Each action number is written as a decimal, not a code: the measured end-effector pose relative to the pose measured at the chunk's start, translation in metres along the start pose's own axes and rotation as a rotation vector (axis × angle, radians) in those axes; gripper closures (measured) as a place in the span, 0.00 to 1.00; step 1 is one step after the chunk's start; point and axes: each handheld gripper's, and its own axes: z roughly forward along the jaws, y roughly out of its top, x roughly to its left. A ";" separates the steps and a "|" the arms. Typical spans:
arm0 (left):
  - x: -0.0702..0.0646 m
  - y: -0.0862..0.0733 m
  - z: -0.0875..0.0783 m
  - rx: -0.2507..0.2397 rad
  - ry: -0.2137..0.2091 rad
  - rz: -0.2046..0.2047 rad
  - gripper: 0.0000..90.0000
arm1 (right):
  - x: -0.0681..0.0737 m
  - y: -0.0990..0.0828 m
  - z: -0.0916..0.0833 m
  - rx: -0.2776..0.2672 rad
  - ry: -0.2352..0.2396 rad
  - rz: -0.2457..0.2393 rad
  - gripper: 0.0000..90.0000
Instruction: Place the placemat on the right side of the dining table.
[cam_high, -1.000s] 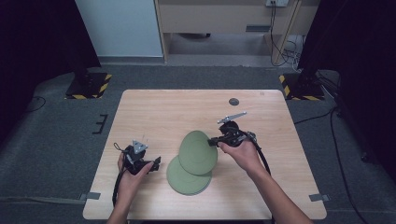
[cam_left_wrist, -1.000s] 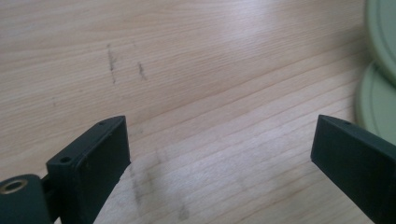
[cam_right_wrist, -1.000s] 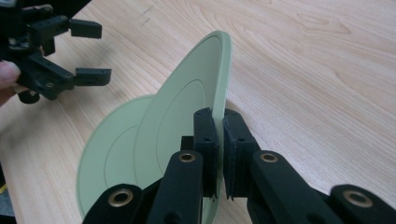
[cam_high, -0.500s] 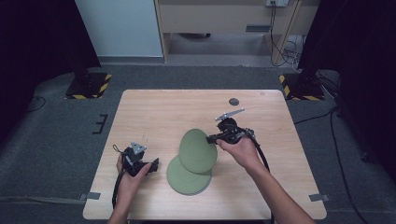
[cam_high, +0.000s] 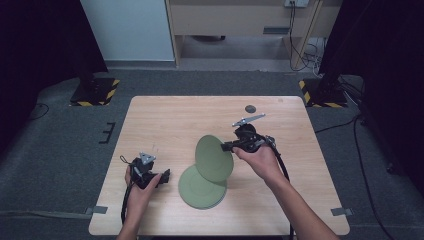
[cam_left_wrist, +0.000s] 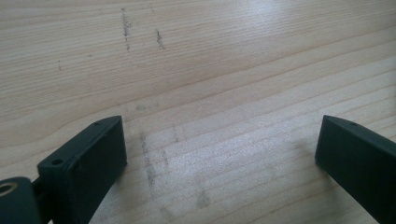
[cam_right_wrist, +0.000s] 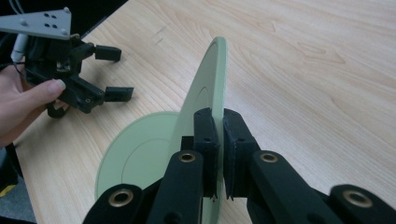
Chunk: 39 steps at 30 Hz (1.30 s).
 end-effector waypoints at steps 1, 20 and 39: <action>0.000 0.000 0.000 0.000 -0.004 -0.001 0.01 | 0.001 0.001 -0.001 -0.005 -0.002 0.002 0.96; 0.000 -0.001 0.000 0.002 -0.005 -0.001 0.01 | -0.003 0.013 -0.030 -0.083 -0.055 0.031 0.96; -0.001 -0.001 -0.001 0.003 0.001 -0.005 0.00 | -0.029 0.013 -0.038 -0.134 -0.163 0.119 0.96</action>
